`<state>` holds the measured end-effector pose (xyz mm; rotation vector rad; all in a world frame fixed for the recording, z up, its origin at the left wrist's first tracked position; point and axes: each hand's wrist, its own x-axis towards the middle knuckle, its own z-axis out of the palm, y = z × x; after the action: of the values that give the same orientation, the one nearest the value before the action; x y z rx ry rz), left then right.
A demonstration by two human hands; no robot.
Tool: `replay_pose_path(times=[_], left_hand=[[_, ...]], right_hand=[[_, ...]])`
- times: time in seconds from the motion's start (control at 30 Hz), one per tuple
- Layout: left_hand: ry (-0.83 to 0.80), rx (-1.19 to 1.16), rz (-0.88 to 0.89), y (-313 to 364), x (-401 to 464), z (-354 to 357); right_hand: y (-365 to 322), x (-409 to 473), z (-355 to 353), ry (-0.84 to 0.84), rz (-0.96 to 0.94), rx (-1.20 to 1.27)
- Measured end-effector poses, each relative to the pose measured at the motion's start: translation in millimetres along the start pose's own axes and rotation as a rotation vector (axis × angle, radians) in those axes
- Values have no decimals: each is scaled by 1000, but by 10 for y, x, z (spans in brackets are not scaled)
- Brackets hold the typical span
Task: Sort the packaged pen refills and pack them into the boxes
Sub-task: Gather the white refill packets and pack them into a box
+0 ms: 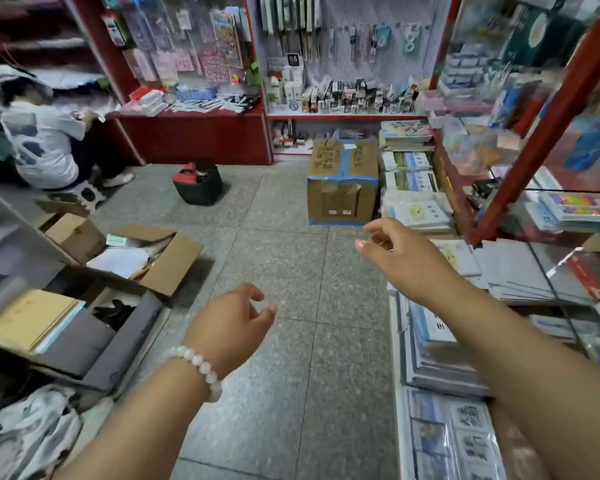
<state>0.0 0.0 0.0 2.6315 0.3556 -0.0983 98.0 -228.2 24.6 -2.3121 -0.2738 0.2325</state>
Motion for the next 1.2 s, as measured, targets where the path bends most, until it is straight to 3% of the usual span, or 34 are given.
replay_pose_path(times=[0.47,0.77,1.1,1.2], left_hand=[[30,-99,-70,-420,1130,-190],[49,-120,-28,-719,2368,-862],[70,-64,-66,-1102,3855,-1209],[23,9,-56,-1167,4478,-1295]], right_hand=[[-312,1176,340,-40,-2,-44],[-1027,2353,359,40,-48,-76],[-1315,4031,684,-61,-87,-79],[-1310,4698,696,-129,-153,-210]])
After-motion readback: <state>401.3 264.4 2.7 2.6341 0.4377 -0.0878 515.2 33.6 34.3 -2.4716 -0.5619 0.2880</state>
